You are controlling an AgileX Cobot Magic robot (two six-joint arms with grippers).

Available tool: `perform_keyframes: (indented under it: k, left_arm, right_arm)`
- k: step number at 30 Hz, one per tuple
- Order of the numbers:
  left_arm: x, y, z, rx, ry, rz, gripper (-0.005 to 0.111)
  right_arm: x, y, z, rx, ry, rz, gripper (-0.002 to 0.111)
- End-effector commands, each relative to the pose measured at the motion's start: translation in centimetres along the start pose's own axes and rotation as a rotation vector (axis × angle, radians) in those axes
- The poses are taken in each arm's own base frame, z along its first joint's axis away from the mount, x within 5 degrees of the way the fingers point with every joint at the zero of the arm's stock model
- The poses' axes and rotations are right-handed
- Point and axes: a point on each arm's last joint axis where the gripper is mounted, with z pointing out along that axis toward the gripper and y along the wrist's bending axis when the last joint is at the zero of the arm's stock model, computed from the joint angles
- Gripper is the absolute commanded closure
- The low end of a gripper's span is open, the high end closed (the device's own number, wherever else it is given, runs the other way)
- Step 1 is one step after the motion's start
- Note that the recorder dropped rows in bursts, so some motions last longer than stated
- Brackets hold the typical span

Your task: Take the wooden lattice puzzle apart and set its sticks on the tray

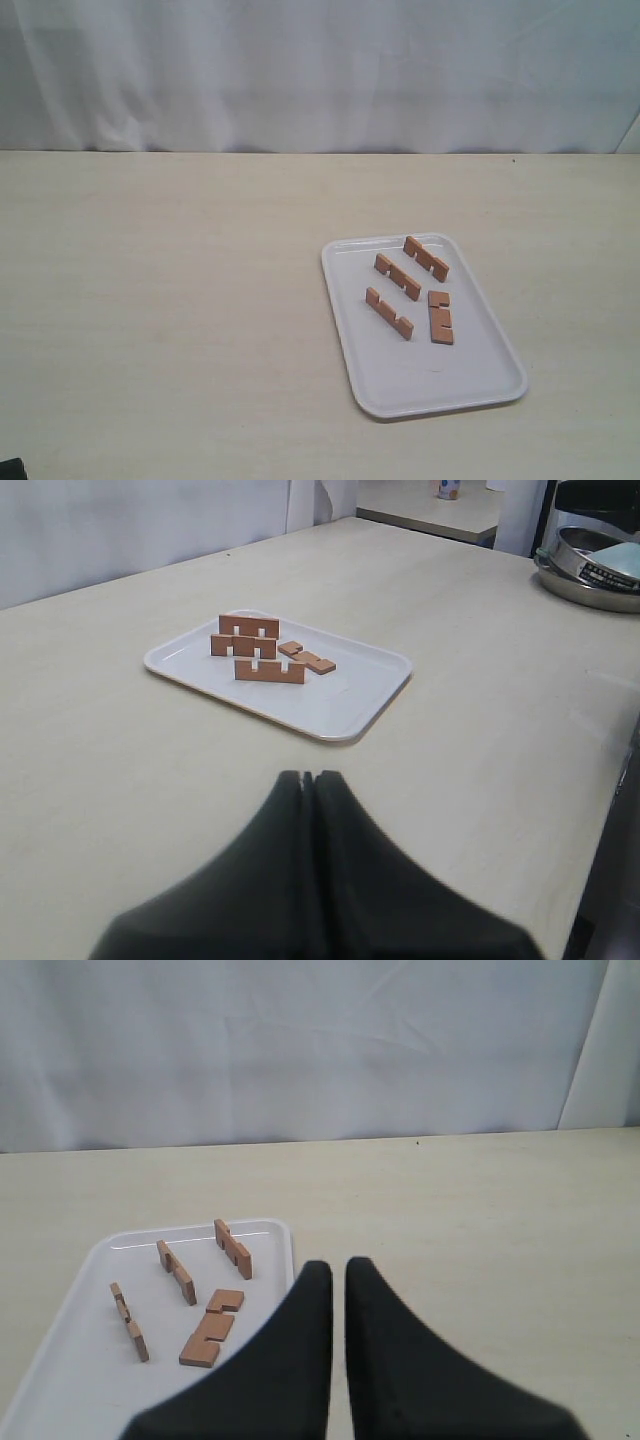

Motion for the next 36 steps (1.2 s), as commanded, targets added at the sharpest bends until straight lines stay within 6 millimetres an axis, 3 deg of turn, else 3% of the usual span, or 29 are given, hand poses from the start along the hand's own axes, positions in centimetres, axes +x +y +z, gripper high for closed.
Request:
perform_keyframes:
  k: [1, 20, 29, 36]
  left_arm:
    - [0.0, 0.0, 0.0, 0.004, -0.004, -0.006, 0.107]
    - [0.0, 0.1, 0.0, -0.011, -0.005, -0.011, 0.107]
    - [0.1, 2.4, -0.6, -0.452, -0.022, -0.111, 0.107]
    - [0.1, 3.0, -0.9, -0.579, -0.027, -0.14, 0.107]
  right_arm:
    - [0.1, 0.0, 0.0, 0.005, 0.001, 0.003, 0.104]
    - [0.1, 0.0, 0.0, 0.005, 0.001, 0.003, 0.104]
    - [0.1, 0.0, 0.0, 0.005, 0.001, 0.003, 0.104]
    - [0.1, 0.0, 0.0, 0.005, 0.001, 0.003, 0.104]
